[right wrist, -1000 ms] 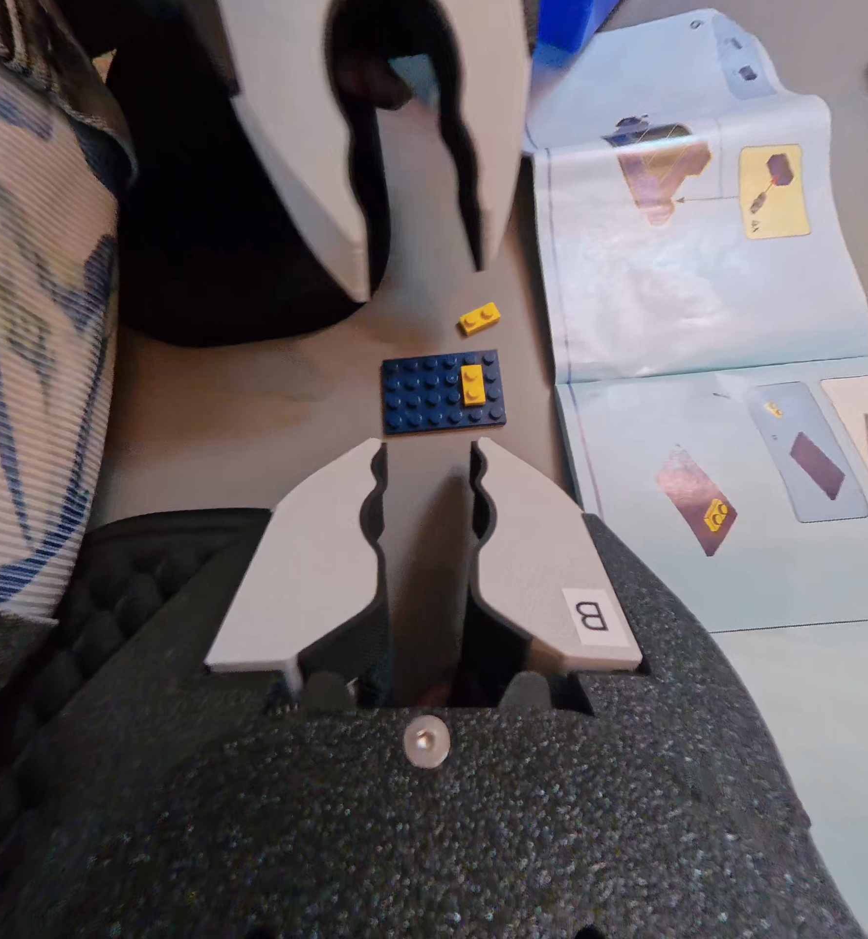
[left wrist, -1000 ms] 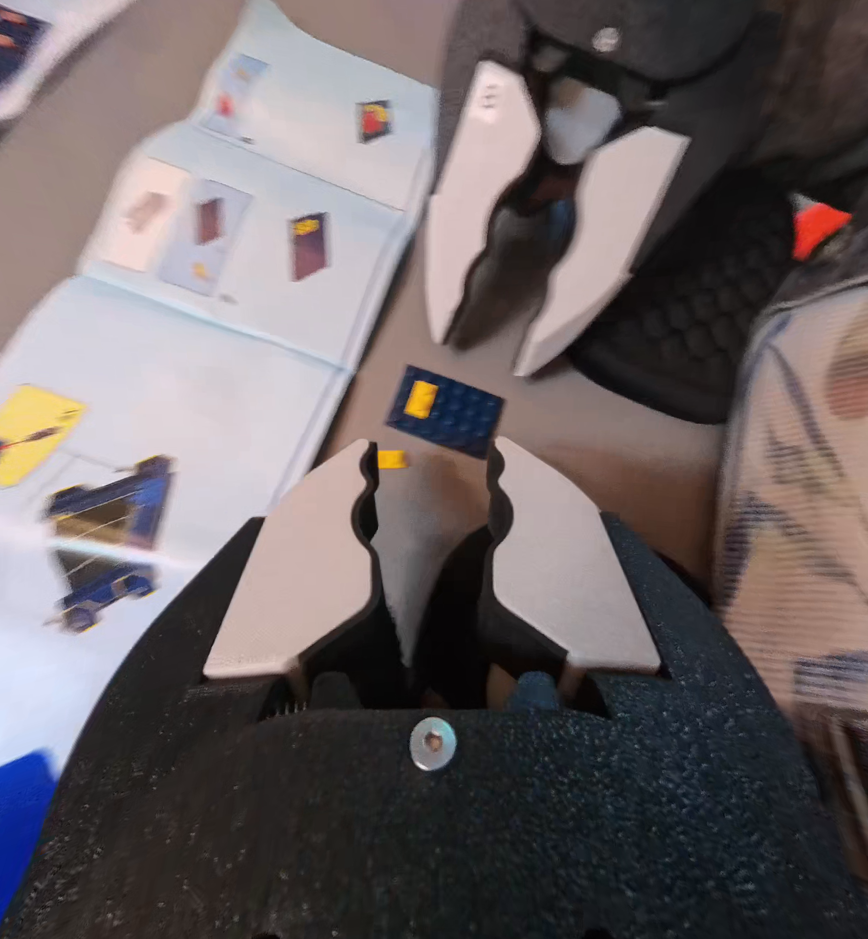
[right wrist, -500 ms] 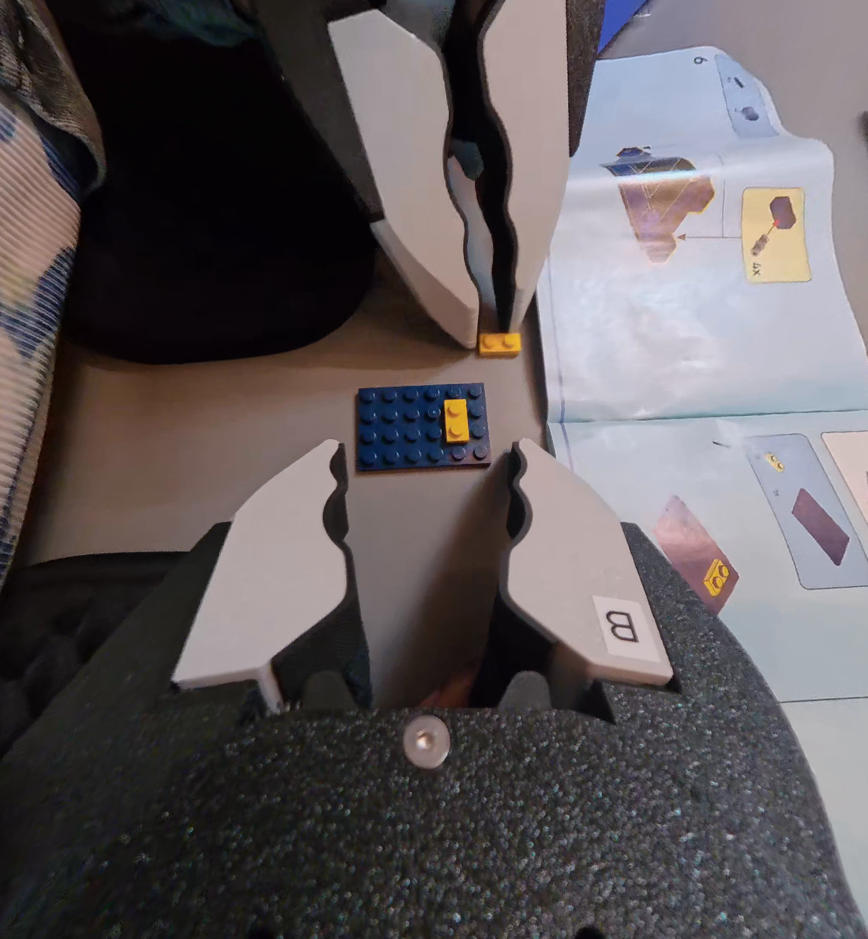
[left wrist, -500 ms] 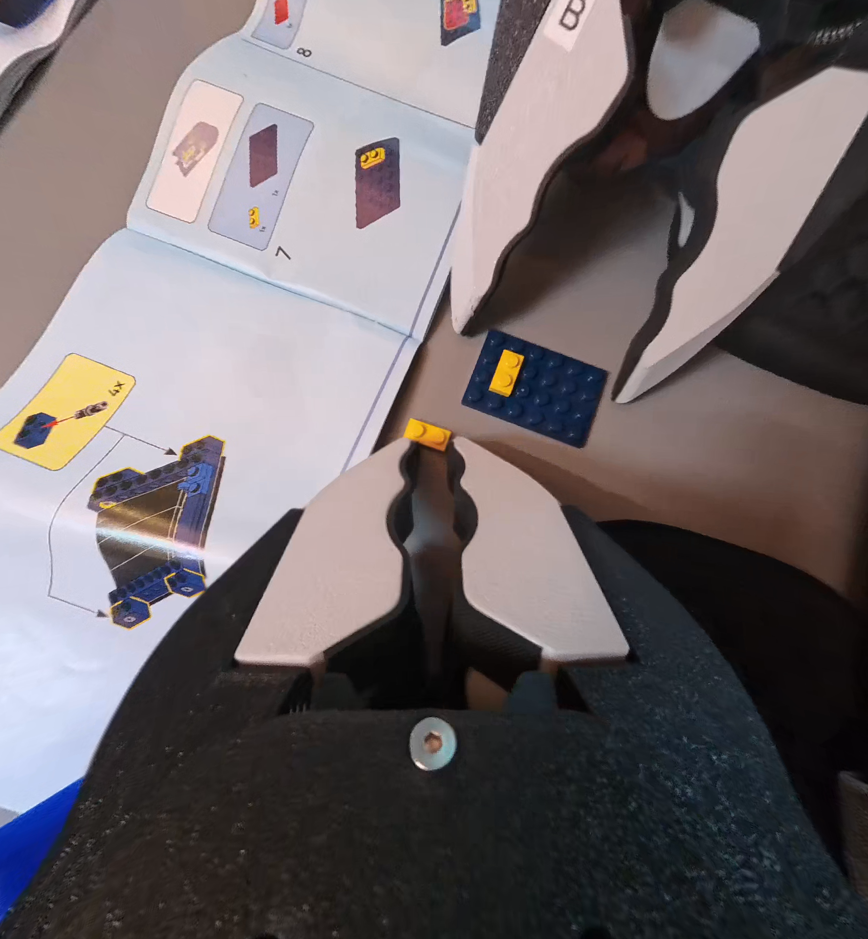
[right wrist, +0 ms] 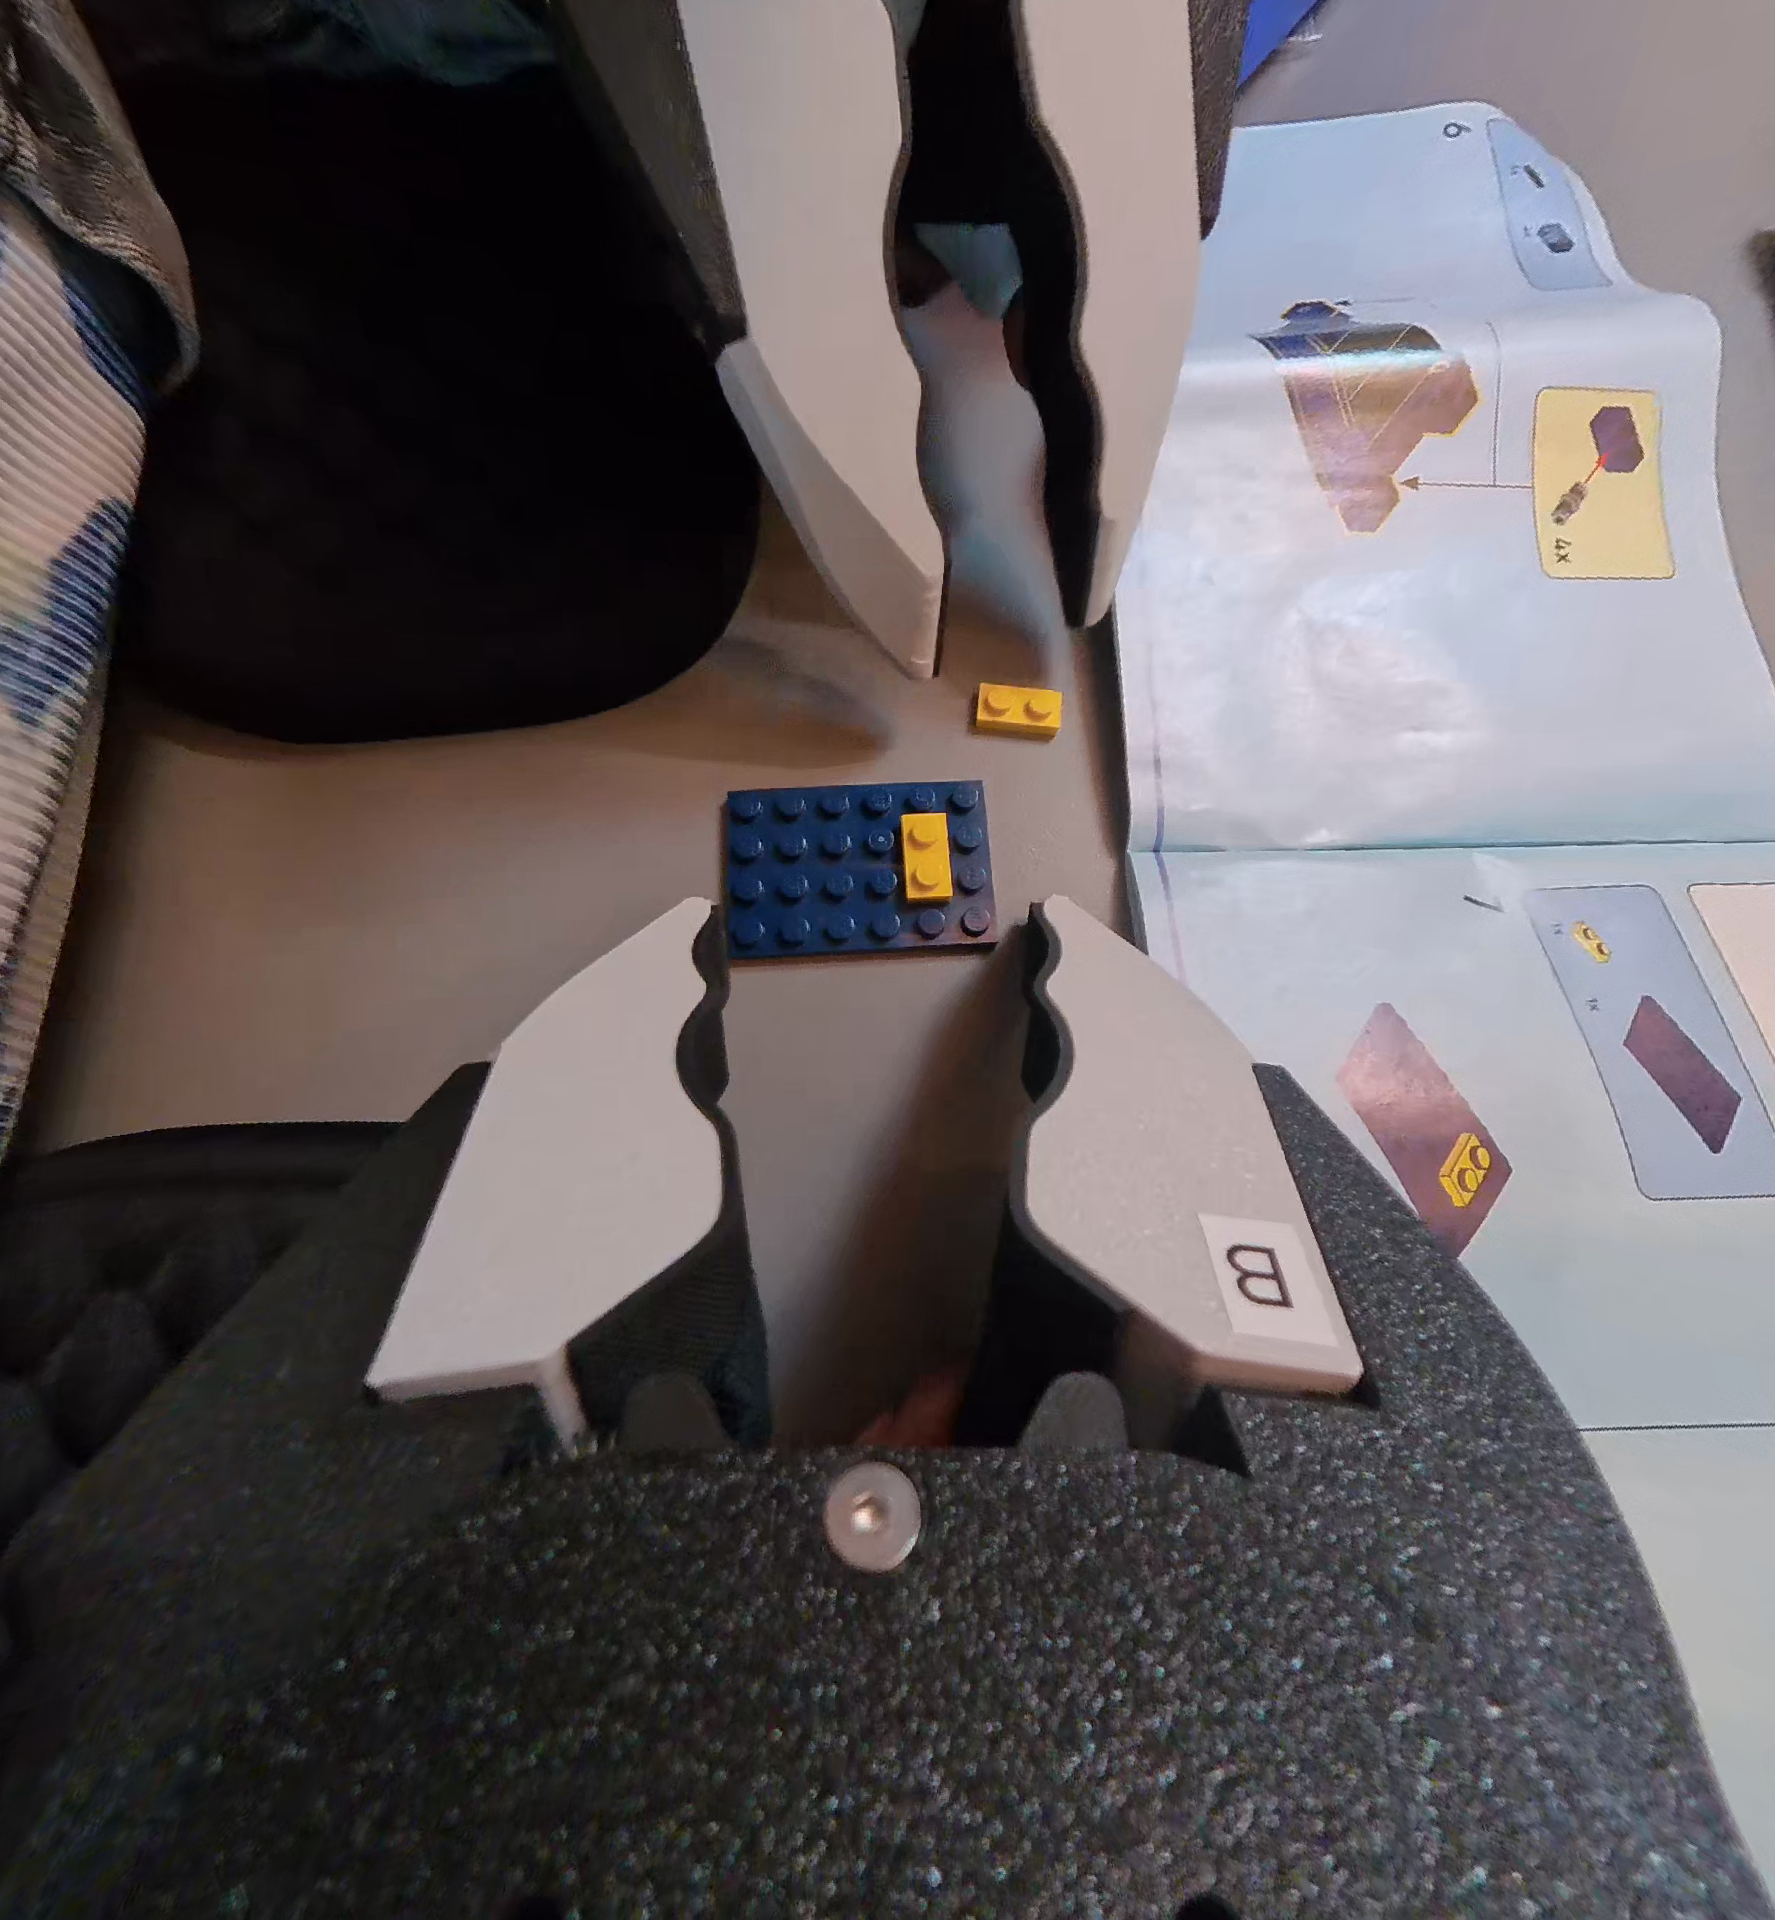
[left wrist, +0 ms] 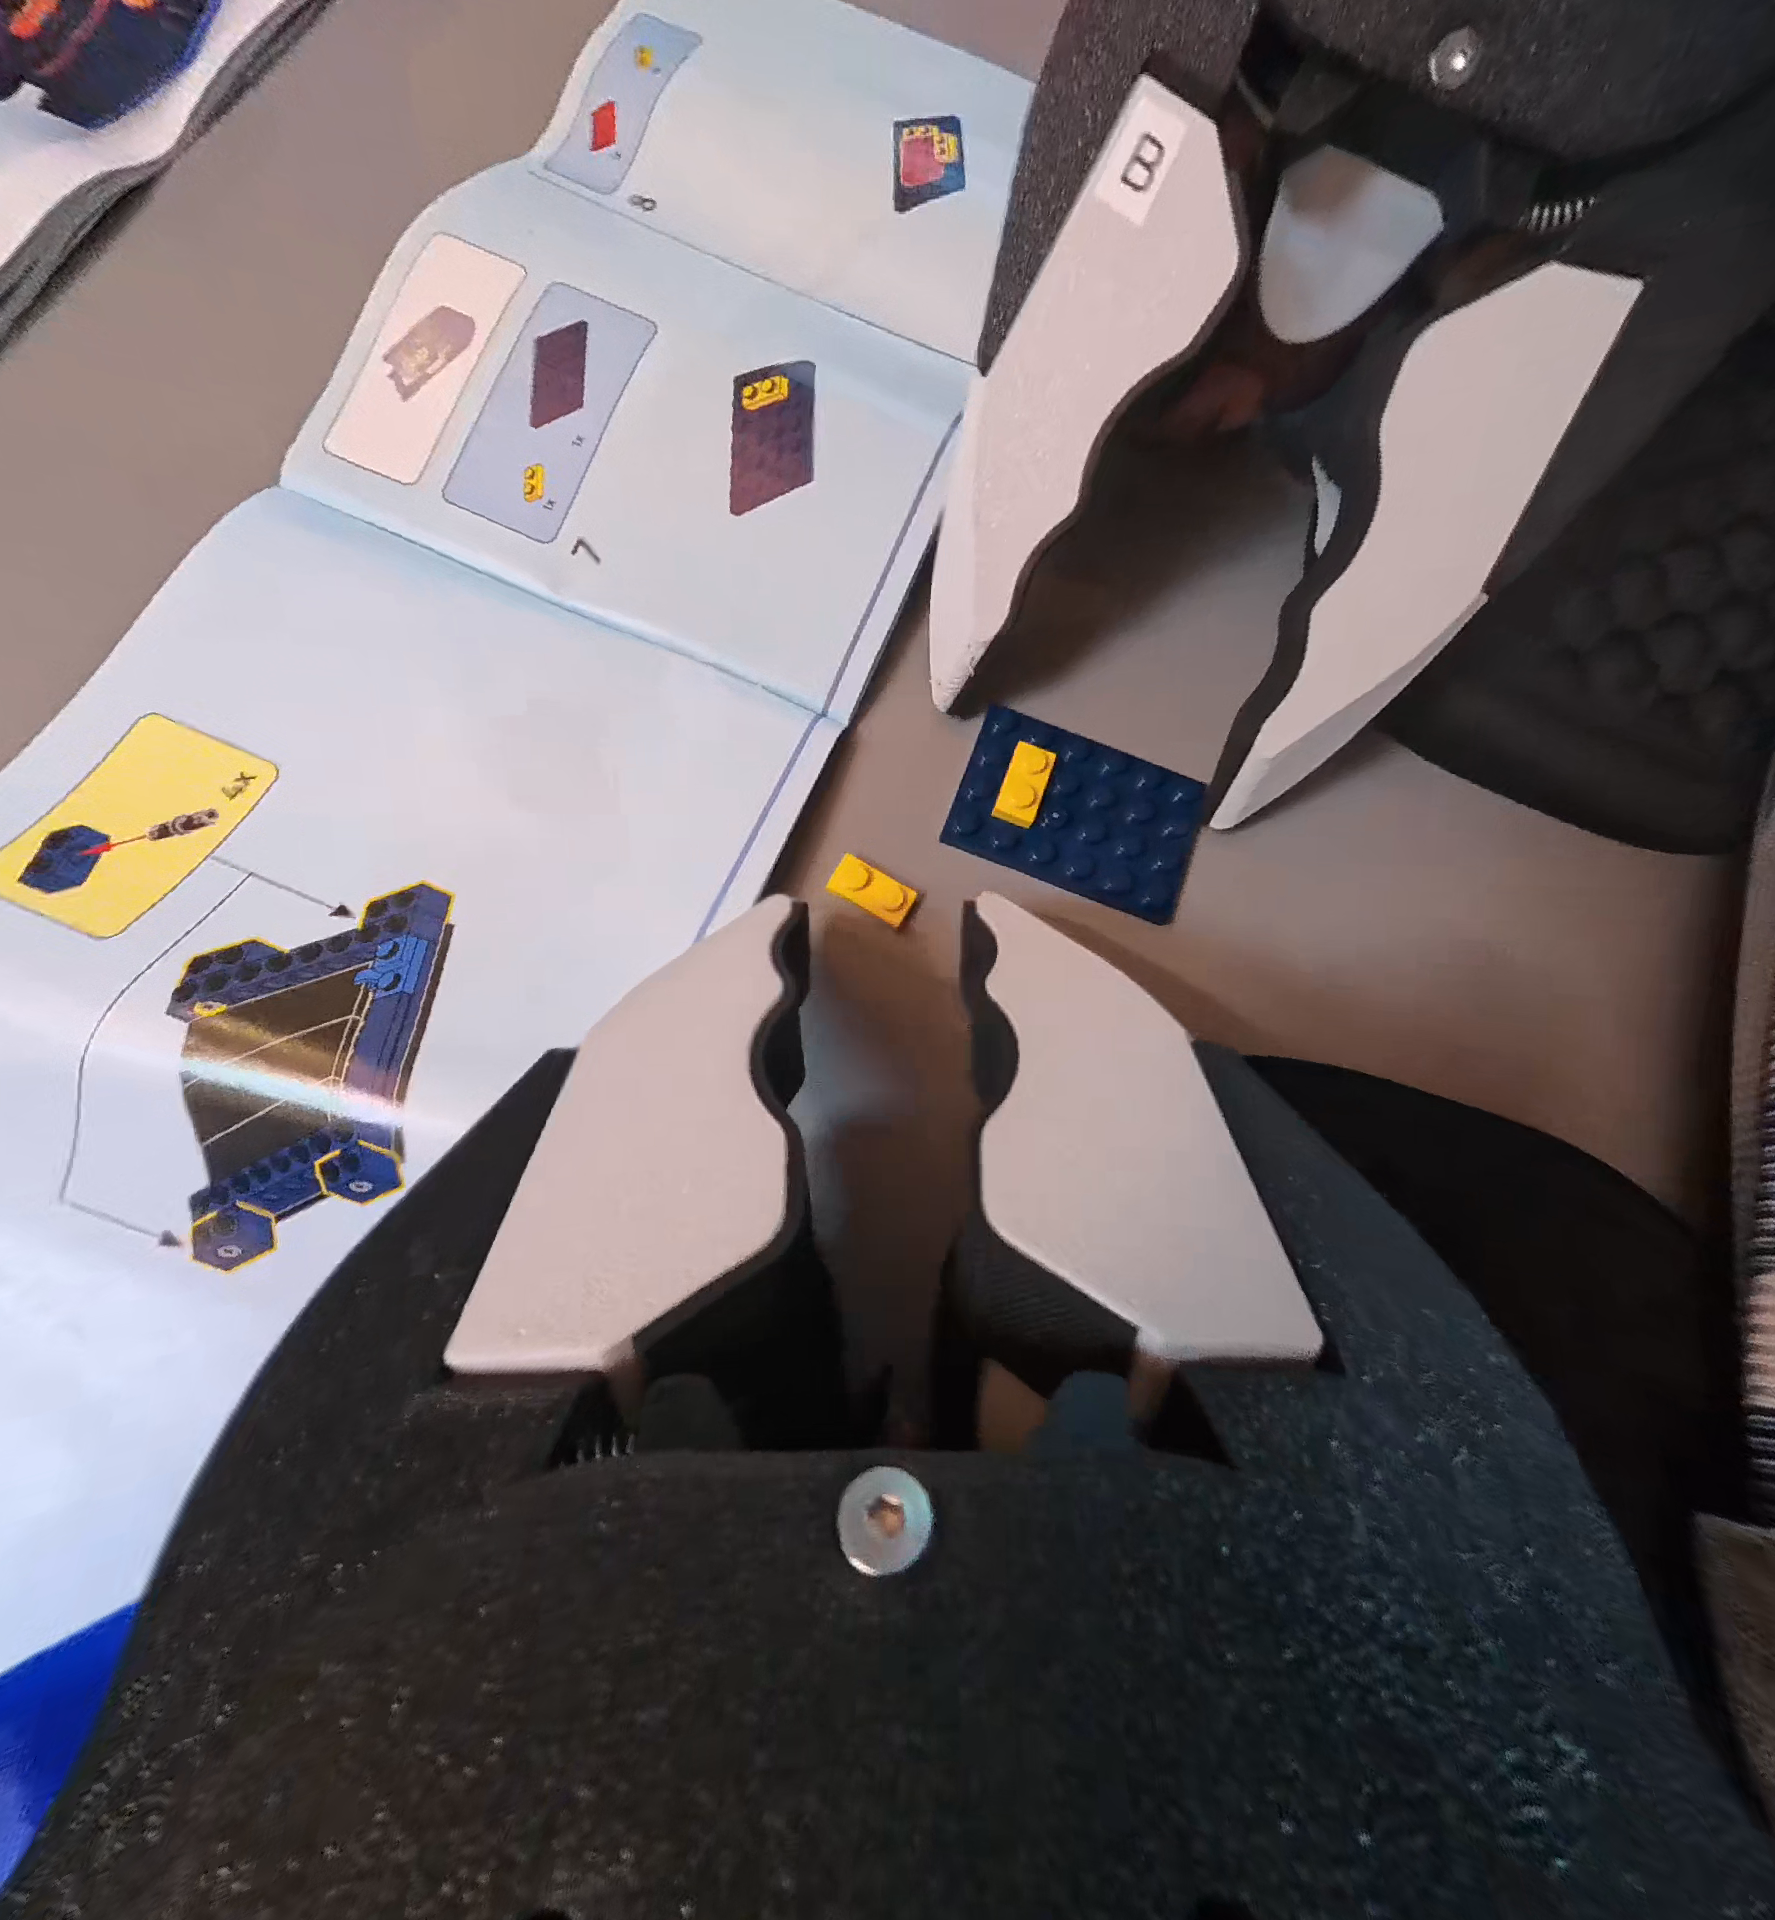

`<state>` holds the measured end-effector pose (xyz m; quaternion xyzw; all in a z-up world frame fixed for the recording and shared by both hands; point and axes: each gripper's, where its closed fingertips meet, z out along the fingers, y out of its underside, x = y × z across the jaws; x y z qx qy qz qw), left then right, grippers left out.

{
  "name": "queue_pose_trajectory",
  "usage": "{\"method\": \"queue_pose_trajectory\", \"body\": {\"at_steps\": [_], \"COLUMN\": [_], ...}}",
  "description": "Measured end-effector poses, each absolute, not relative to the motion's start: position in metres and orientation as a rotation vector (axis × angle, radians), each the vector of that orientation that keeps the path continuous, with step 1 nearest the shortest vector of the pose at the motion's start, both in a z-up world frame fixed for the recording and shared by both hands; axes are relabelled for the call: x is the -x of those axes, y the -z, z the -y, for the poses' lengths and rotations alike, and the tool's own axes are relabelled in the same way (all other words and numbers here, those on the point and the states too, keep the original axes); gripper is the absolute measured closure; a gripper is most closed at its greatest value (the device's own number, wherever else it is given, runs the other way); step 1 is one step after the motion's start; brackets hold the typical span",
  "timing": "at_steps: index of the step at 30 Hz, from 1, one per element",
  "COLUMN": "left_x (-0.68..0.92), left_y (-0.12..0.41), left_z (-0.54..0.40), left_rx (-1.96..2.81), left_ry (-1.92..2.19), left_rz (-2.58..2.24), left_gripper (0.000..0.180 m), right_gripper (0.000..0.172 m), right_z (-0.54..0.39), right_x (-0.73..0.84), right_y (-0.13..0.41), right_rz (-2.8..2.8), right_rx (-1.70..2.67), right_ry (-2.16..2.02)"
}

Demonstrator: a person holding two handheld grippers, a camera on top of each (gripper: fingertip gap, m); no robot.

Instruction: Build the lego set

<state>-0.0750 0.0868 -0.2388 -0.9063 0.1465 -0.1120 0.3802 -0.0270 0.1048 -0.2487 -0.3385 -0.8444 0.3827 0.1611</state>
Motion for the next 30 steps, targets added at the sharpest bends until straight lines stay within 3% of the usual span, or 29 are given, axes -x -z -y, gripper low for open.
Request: {"method": "queue_pose_trajectory", "body": {"at_steps": [14,18,23,28,30], "left_x": [0.072,0.077,0.183,0.234,0.237], "left_y": [0.247,0.206,0.151,0.208,0.218], "left_z": [-0.094,-0.08,0.001,0.066,0.079], "left_rx": [2.3,2.232,2.374,2.817,2.951], "left_ry": [0.204,0.127,-0.307,-0.122,-0.156], "left_rz": [-0.458,-0.432,-0.296,-0.162,-0.146], "left_gripper": [0.164,0.163,0.163,0.162,0.14], "right_gripper": [0.119,0.119,0.119,0.12,0.12], "right_z": [-0.105,-0.106,-0.106,-0.106,-0.106], "right_x": [0.027,0.028,0.029,0.03,0.03], "right_y": [0.251,0.252,0.252,0.252,0.253], "right_rz": [2.421,2.415,2.412,2.407,2.405], "right_rx": [0.94,0.947,0.947,0.934,0.939], "right_ry": [-1.09,-1.086,-1.083,-1.077,-1.076]}}
